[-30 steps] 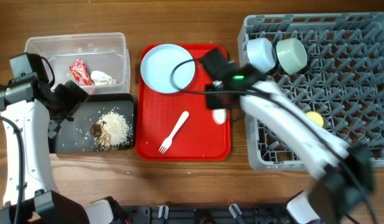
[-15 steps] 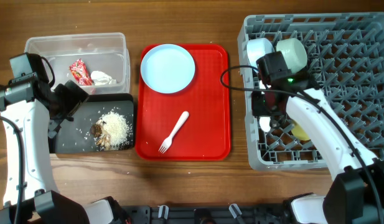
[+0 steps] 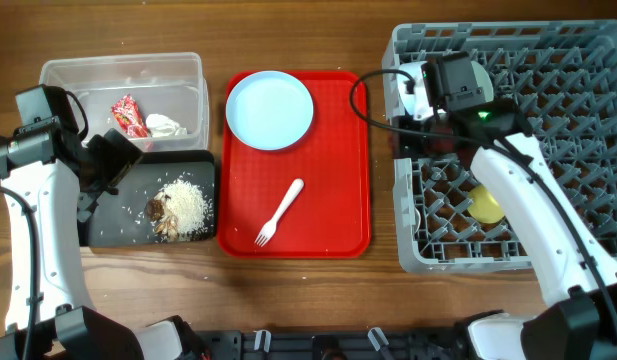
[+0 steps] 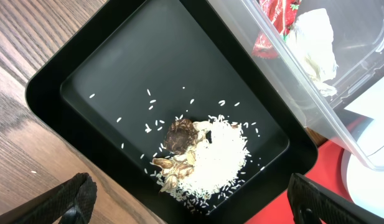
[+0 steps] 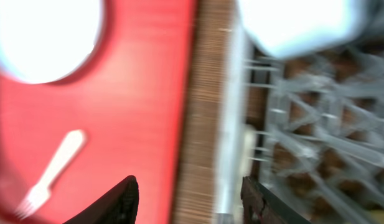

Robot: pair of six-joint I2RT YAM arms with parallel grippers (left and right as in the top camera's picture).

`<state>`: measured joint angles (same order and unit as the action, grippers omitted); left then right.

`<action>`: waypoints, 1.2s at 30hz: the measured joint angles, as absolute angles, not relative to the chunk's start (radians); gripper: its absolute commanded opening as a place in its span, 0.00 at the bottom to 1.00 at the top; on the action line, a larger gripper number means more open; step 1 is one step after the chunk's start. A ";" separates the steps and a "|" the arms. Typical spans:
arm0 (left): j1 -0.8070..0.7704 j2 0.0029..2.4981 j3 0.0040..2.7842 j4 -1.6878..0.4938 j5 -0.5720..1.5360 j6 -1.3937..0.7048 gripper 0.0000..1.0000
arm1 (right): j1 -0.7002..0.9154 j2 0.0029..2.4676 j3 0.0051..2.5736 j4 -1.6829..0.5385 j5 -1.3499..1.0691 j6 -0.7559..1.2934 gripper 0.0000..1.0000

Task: Sort waste into correct bins and load items into the dishwasher rack
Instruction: 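Grasp the white fork with the right gripper and drop it in the rack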

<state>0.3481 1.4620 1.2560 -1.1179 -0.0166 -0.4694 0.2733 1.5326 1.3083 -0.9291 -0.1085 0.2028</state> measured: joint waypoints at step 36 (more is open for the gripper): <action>0.348 1.462 1.256 -1.118 -0.013 -0.469 1.00 | 0.564 1.531 1.323 -1.005 0.091 0.547 0.04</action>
